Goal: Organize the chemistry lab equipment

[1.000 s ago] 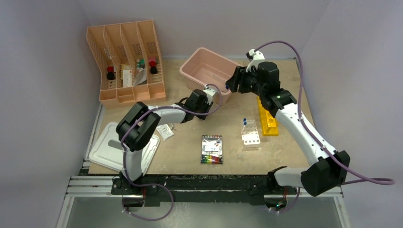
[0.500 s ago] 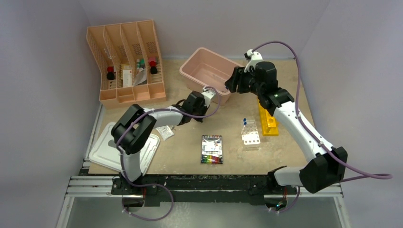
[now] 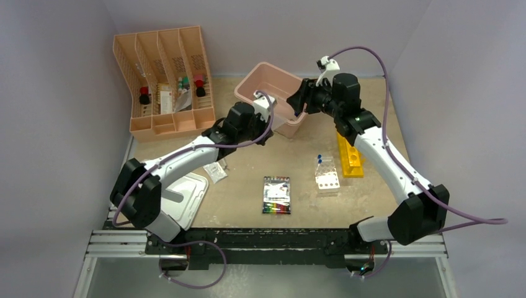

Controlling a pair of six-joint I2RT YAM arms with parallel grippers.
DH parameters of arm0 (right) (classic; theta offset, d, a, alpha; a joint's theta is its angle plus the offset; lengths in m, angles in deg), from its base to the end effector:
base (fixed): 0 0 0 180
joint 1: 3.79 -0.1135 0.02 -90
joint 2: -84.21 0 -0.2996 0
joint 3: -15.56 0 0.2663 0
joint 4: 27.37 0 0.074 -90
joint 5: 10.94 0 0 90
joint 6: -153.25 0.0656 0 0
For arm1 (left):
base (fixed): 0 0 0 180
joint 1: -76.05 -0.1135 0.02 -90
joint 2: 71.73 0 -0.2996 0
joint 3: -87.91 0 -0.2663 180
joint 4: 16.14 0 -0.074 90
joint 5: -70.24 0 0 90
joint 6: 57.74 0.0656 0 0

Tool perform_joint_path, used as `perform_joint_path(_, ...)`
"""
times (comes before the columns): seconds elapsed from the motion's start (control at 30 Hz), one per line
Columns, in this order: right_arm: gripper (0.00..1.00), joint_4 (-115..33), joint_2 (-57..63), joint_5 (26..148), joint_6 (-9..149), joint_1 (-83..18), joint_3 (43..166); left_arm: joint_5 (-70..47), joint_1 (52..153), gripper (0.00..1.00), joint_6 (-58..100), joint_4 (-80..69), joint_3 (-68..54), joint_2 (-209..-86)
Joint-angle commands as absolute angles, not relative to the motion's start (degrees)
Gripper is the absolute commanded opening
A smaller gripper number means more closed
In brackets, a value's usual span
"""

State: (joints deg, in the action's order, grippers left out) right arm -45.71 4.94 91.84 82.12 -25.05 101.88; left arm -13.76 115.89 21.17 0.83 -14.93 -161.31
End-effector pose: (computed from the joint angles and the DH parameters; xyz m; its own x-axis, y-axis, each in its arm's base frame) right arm 0.3338 0.1454 0.4135 -0.3524 0.2013 -0.9139 -0.4669 0.8085 0.3581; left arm 0.3021 -0.2610 0.2875 -0.5058 0.1729 -0.8452 0.6214 0.7526 -0.2179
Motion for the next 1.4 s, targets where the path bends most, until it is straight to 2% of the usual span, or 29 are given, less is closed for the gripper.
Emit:
perform_joint_path(0.0,0.64,-40.7,7.7,92.2,83.5,-25.1,105.7,-15.9,115.9,0.0,16.4,0.3,-6.7,-160.6)
perform_joint_path(0.13,0.67,-39.9,7.1,93.5,85.1,-25.1,106.8,-17.5,115.1,0.0,11.9,1.1,0.1,-163.4)
perform_joint_path(0.27,0.67,-40.3,6.3,92.1,89.9,-25.1,106.8,-13.6,112.8,0.0,6.1,0.2,5.8,-167.9)
perform_joint_path(0.57,0.66,-44.9,13.1,70.3,98.6,-25.1,100.6,-11.5,111.7,0.0,6.4,4.5,21.1,-184.2)
perform_joint_path(0.73,0.65,-47.8,18.6,63.8,99.7,-25.1,97.5,-11.1,111.7,0.0,6.3,6.5,29.8,-194.2)
perform_joint_path(0.97,0.65,-50.5,21.0,63.9,101.9,-25.1,96.0,-12.2,112.7,0.0,5.4,2.9,32.1,-201.3)
perform_joint_path(1.23,0.64,-51.3,19.7,66.2,103.6,-25.0,95.8,-12.8,114.8,0.0,8.2,6.7,40.9,-209.2)
perform_joint_path(1.37,0.64,-51.6,19.3,66.1,103.1,-25.1,96.4,-16.9,115.1,0.06,10.1,8.2,41.5,-209.8)
